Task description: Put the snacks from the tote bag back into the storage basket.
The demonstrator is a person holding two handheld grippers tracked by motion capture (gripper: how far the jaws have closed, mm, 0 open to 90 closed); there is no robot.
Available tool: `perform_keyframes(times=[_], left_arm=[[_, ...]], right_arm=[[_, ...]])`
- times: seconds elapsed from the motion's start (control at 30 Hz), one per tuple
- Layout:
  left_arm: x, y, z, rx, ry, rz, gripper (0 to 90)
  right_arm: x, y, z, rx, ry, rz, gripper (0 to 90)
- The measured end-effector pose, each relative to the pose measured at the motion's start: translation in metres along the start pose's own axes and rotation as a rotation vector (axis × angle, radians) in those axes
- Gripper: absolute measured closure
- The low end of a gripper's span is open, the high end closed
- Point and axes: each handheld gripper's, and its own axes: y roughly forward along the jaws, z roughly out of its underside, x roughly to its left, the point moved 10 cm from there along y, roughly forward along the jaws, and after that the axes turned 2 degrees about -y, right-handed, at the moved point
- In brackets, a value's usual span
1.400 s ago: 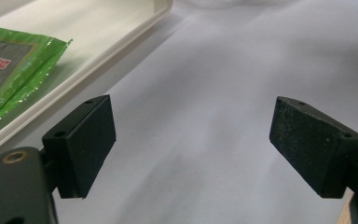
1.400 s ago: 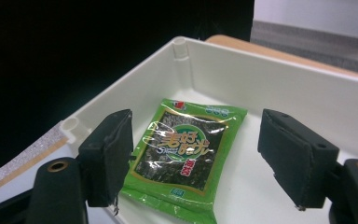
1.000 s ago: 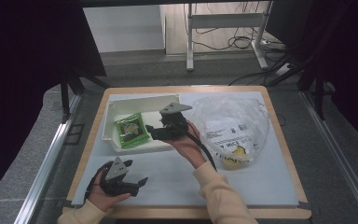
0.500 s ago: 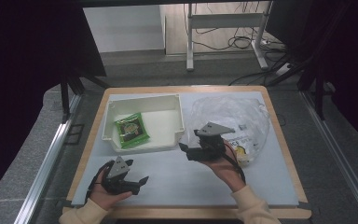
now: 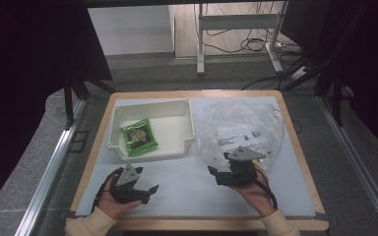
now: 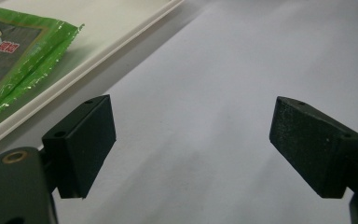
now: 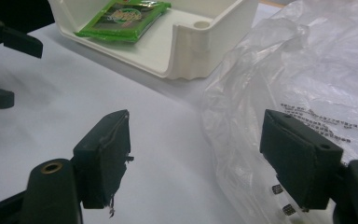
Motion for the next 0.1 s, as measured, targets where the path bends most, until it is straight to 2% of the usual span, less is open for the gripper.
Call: perform_keyframes(times=[0.1], left_arm=[[-0.0008, 0.0004, 0.0000, 0.003, 0.005, 0.004, 14.3]], right_arm=[[0.0008, -0.0012, -0.0013, -0.004, -0.005, 0.001, 25.0]])
